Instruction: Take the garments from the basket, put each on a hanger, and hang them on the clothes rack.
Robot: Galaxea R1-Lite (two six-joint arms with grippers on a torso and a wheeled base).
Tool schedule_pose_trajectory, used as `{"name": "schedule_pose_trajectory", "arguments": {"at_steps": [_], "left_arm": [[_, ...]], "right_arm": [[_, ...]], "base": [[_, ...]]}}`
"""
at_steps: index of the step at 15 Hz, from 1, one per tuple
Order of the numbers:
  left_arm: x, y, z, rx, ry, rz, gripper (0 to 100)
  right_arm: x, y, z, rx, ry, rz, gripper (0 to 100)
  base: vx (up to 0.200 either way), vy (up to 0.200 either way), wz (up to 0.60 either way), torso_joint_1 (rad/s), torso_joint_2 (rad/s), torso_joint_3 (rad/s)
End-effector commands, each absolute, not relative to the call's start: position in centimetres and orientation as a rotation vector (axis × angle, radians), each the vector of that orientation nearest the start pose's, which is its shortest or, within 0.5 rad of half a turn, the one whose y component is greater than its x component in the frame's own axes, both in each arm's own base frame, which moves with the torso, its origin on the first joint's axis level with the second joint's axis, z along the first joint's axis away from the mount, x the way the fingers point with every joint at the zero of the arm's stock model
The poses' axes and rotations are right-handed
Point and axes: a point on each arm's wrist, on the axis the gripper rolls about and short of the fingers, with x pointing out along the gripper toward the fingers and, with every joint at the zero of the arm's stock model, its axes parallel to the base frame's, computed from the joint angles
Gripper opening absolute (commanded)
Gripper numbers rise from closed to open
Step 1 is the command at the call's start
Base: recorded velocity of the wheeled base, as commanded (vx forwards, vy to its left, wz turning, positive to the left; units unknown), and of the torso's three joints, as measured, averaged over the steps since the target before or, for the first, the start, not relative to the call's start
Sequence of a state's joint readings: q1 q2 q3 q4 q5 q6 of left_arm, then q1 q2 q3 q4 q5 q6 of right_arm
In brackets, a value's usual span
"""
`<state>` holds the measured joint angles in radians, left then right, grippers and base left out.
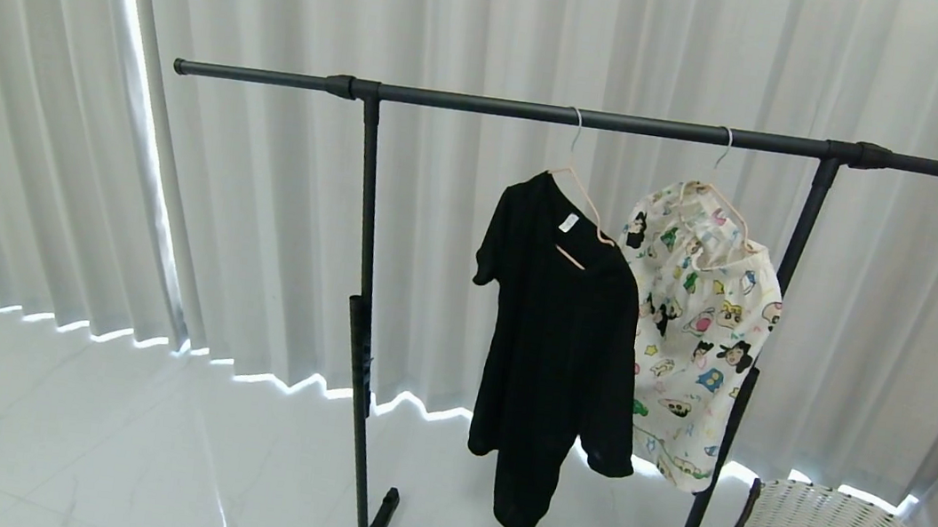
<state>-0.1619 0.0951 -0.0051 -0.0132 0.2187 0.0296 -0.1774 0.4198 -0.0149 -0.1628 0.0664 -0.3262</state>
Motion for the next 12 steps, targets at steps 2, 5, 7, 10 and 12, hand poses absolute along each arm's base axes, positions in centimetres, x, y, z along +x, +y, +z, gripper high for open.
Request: {"name": "schedule_pose_trajectory", "arguments": {"at_steps": [2, 5, 7, 10, 12], "left_arm": [[-1.49, 0.74, 8.01, 0.046, 0.079, 0.054, 100], [-1.49, 0.72, 8.01, 0.030, 0.080, 0.062, 100], [-1.49, 0.66, 8.00, 0.029, 0.086, 0.105, 100], [-1.72, 0.34, 7.97, 0.026, 0.067, 0.212, 100], [-1.86, 0.29, 7.96, 0.024, 0.045, 0.194, 100]], "right_arm": [[-1.46, 0.24, 8.52, -0.142, 0.031, -0.133, 100], [-1.54, -0.11, 8.30, -0.029, 0.049, -0.297, 100], [-1.54, -0.12, 8.27, -0.003, 0.048, -0.302, 100], [-1.51, -0.01, 8.27, -0.037, 0.052, -0.251, 100], [-1.50, 0.03, 8.27, -0.040, 0.052, -0.232, 100]], "base": [[0.000, 0.000, 0.00, 0.000, 0.00, 0.000], [0.000, 0.000, 0.00, 0.000, 0.00, 0.000], [0.000, 0.000, 0.00, 0.000, 0.00, 0.000], [0.000, 0.000, 0.00, 0.000, 0.00, 0.000], [0.000, 0.000, 0.00, 0.000, 0.00, 0.000]]}}
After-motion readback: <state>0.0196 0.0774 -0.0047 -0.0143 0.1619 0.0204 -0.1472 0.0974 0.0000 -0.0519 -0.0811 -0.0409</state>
